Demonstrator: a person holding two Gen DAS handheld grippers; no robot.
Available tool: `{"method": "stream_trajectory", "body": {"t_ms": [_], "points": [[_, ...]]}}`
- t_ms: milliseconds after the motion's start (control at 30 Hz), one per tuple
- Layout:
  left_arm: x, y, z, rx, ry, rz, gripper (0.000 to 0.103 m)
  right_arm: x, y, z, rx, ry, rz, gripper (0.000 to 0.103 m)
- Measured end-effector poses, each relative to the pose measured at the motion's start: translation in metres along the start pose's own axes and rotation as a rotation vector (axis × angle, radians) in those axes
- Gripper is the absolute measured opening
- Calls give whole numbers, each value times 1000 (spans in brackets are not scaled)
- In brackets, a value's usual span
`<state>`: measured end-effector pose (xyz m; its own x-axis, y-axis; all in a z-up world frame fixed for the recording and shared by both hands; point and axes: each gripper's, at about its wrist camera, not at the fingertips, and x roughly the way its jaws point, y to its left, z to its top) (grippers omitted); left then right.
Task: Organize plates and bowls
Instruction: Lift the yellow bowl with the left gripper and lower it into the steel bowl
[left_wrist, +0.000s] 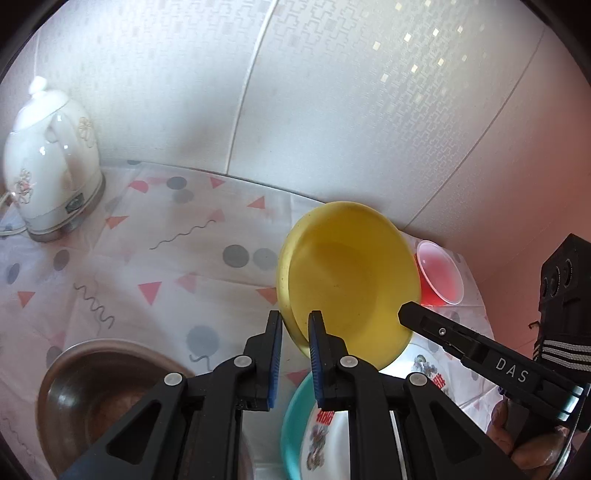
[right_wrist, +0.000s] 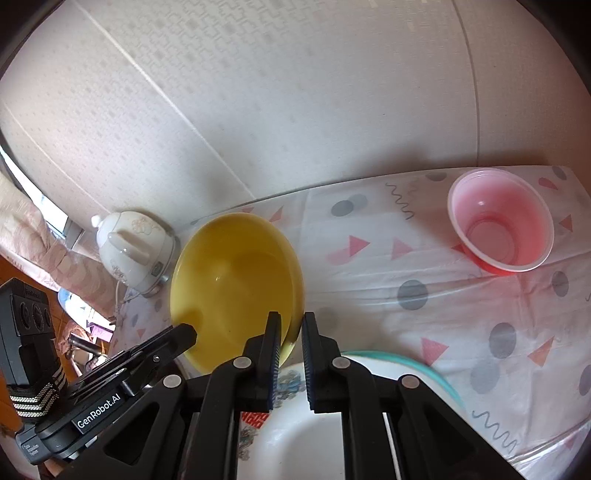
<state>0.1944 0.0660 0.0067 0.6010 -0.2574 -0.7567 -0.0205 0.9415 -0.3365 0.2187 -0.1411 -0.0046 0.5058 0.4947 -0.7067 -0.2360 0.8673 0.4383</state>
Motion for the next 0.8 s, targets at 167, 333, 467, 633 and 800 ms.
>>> {"method": "stream_trajectory", "body": {"t_ms": [167, 333, 467, 633, 800], "points": [[-35, 30, -22, -36, -30, 23, 14, 2, 34, -21, -48, 28, 69, 11], [-67, 62, -45, -77, -61, 48, 14, 4, 70, -41, -117, 58, 130, 11], [-85, 87, -64, -125, -67, 70, 14, 8, 97, -60, -172, 92, 164, 11], [-92, 111, -87, -168, -39, 105, 14, 24, 117, -82, -207, 154, 180, 11], [-92, 124, -103, -191, -9, 124, 14, 35, 122, -98, -223, 206, 171, 12]]}}
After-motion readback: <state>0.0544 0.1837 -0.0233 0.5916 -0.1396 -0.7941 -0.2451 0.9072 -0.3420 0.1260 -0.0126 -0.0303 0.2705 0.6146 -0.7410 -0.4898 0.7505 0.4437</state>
